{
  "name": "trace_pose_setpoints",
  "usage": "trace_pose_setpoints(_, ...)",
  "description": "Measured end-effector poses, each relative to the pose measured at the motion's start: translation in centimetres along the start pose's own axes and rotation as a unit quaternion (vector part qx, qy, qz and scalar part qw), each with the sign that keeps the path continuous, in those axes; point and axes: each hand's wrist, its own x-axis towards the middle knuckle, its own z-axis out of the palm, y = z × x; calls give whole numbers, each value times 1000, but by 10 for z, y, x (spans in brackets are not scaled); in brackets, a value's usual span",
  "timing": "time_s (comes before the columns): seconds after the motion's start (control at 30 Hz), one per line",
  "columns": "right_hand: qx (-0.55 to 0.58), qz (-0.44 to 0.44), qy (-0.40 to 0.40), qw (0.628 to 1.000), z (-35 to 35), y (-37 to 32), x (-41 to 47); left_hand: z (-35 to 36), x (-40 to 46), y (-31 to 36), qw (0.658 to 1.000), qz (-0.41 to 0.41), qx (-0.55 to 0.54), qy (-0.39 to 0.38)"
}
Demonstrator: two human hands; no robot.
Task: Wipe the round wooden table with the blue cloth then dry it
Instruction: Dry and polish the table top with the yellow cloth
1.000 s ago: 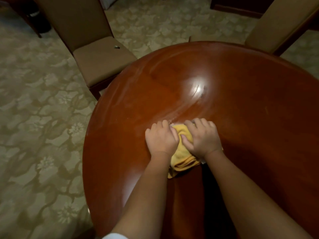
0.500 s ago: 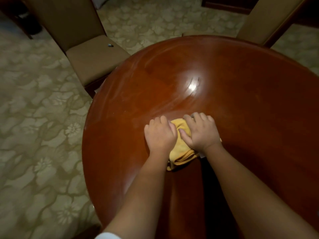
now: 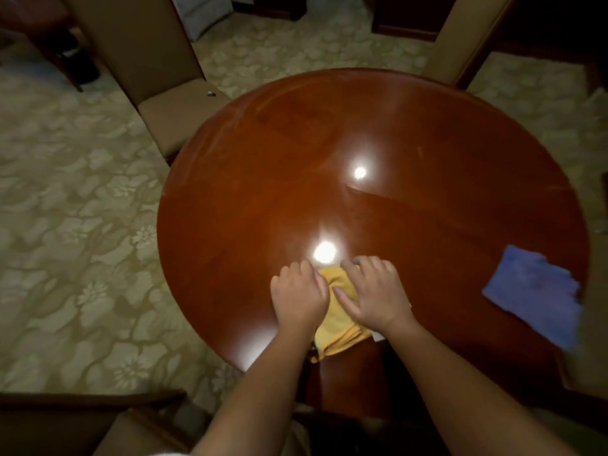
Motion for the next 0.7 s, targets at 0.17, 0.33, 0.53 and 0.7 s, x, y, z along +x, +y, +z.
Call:
trace_pose_setpoints(0.17,-12,16,-14,1000,-18,7,-68,-13,-55,35,1000,3,8,-28)
trace_pose_setpoints(0.33,-20,32,-20,999,-25,15,-95,-21,-69,58,999,-14,17,-47)
trace_pose_setpoints(0.53,-19,17,-1,1000,-24,20,-92,-16,-67,55,999,10,8,-42)
trace_pose_setpoints(0.7,-3,16,20,1000,-17,29,-79,-6,-51,56,999,30,3,-19)
